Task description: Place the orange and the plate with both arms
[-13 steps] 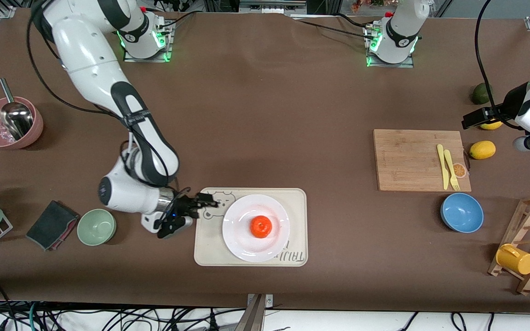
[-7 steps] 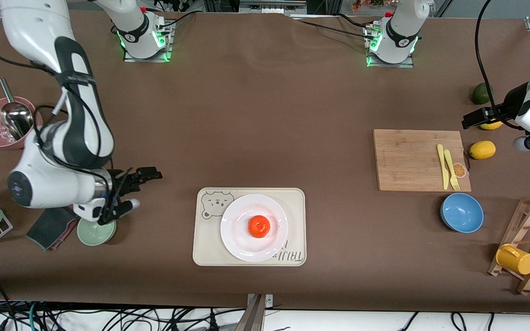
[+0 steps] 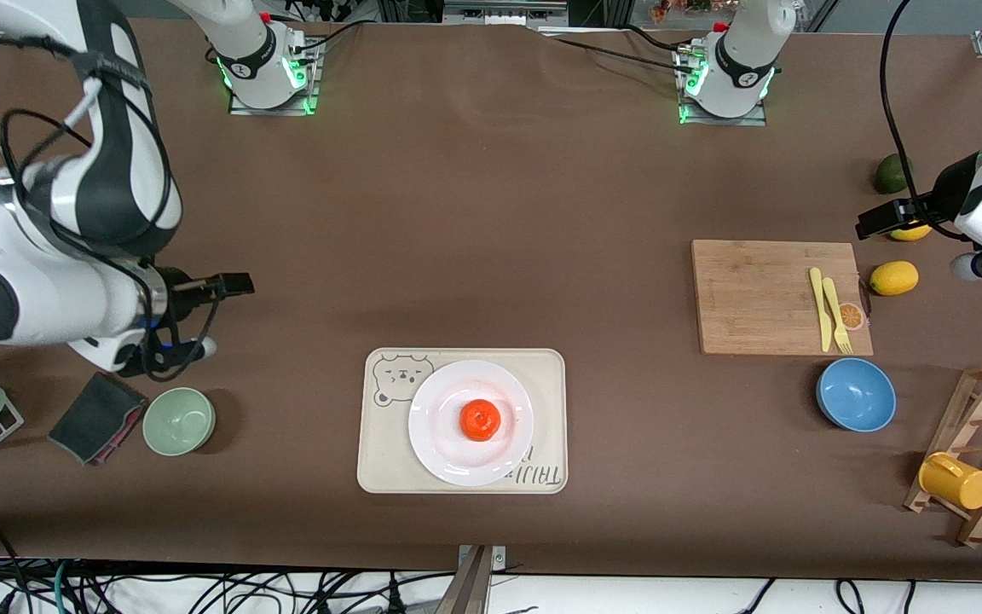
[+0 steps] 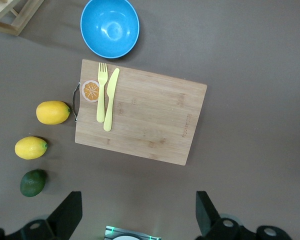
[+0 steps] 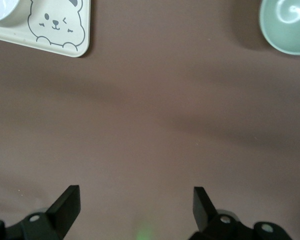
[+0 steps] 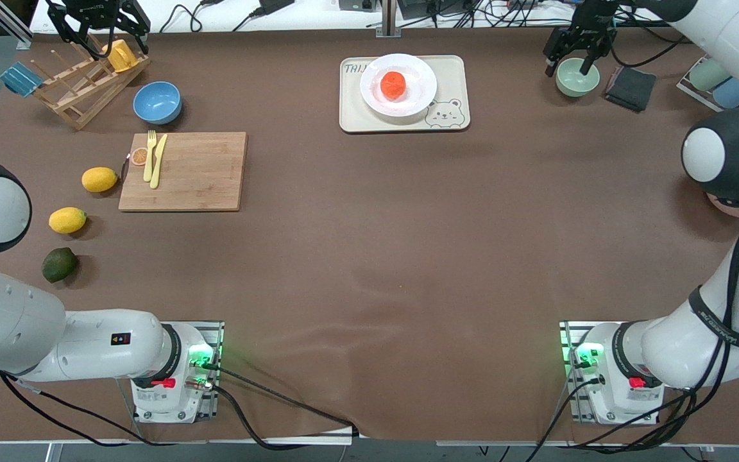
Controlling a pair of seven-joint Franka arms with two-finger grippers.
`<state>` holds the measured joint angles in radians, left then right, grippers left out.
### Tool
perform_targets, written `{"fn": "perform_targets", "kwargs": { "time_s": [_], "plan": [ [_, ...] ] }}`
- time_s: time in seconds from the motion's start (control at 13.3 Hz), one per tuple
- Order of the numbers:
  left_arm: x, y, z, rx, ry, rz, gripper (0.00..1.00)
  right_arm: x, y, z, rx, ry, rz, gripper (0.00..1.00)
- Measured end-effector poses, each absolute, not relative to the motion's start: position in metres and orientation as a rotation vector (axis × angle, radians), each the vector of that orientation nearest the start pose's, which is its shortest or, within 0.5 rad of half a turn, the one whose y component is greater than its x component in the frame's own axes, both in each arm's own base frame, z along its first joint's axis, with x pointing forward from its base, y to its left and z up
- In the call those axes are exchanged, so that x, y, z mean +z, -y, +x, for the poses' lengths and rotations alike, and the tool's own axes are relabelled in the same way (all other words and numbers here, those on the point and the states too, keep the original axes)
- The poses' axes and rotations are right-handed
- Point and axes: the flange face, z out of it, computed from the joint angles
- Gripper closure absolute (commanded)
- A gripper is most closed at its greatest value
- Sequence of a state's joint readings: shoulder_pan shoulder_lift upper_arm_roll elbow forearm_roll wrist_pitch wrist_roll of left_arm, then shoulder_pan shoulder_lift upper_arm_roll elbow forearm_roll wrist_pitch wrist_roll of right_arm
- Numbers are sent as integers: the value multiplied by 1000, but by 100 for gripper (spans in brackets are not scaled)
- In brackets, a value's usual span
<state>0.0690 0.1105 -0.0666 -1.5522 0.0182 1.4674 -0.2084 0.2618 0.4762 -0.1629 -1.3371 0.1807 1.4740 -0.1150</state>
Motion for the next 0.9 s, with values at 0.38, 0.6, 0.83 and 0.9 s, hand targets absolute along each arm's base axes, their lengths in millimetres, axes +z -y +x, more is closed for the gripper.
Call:
{"fn": "perform_targets", "kwargs": {
  "time_s": [0.38, 0.6, 0.83, 0.9],
  "plan": [
    [563, -5, 572, 300, 325, -3079, 0, 516, -85, 596, 420, 248, -3121, 0],
    [563, -5, 572, 300, 325, -3079, 0, 574, -70, 562, 275, 217, -3178, 0],
    [563, -5, 572, 300, 325, -3079, 0, 603, -41, 539, 217, 108, -3182, 0],
    [563, -5, 572, 300, 325, -3079, 0, 601, -35, 535, 227, 83, -3182, 0]
  ]
}}
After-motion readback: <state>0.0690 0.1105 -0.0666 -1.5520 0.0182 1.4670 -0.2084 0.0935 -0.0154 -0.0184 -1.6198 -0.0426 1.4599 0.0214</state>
